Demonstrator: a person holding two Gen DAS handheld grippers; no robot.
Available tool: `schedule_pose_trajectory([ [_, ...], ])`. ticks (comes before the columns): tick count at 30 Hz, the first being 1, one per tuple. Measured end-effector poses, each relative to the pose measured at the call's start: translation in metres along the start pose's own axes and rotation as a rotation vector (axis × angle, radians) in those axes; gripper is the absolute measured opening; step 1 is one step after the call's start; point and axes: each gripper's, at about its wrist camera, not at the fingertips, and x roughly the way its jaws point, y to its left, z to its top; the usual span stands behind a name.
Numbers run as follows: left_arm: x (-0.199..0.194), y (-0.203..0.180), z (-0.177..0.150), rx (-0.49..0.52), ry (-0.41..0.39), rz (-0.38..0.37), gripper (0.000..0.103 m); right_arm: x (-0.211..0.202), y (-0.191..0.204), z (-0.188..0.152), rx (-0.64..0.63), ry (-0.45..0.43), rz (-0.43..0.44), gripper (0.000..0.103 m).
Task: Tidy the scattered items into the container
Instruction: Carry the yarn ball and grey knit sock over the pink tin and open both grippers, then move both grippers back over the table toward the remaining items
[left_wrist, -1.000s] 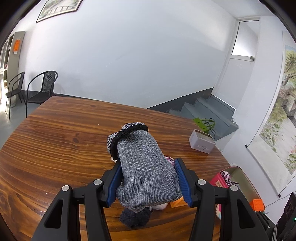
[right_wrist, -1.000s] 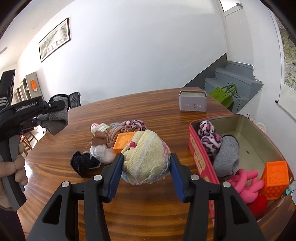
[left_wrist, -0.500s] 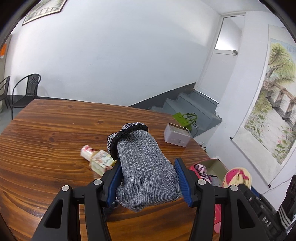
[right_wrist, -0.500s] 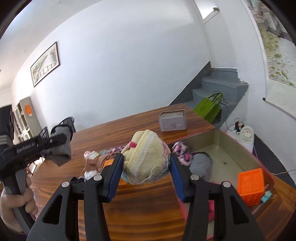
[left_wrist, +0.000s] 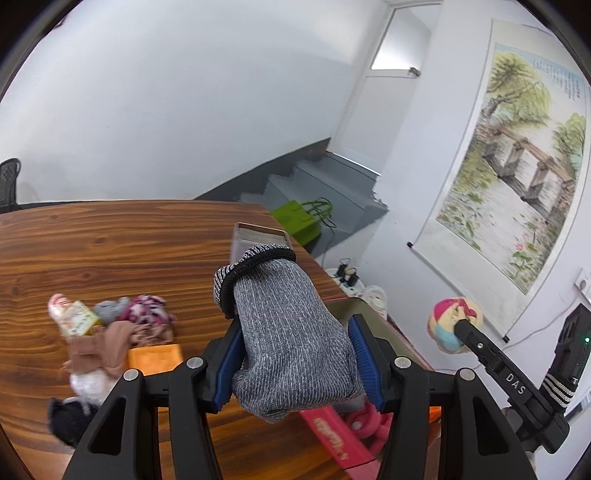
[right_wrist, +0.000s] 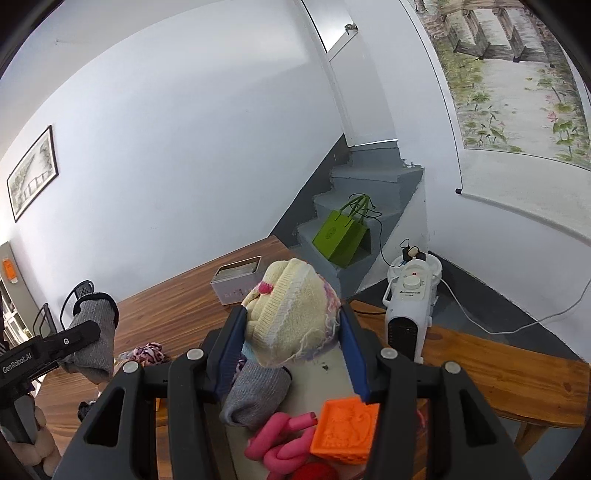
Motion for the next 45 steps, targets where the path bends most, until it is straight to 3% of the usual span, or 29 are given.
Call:
schedule_pose_trajectory([
  [12,0.091,-0.066,0.014,0.074,0.103,-0.117,0.058,0.021,-0.008,-0.005,-0.013,0.056,0.009,0.054],
  [13,0.099,-0.070,0.015,0.086,0.109,-0.119,0.059,0.022,-0.008,-0.007,-0.015,0.064,0.011,0.054],
  [15,0.106,-0.075,0.016,0.093,0.120,-0.127,0.079,0.026,-0.009,-0.011,-0.010,0.083,0.015,0.057],
  [16,0.106,-0.076,0.015,0.096,0.119,-0.128,0.082,0.028,-0.011,-0.013,-0.003,0.092,0.012,0.058],
  [20,0.098,-0.073,0.014,0.108,0.095,-0.123,0.083,0.026,-0.017,-0.015,0.022,0.094,0.009,0.074],
  [32,0.051,-0.025,0.010,0.058,0.039,-0.029,0.083,0.015,-0.010,-0.017,-0.006,0.031,-0.039,0.074],
  [45,-0.015,0.047,-0.004,-0.006,0.007,0.096,0.083,0.020,-0.002,-0.030,-0.001,0.048,-0.061,0.074],
])
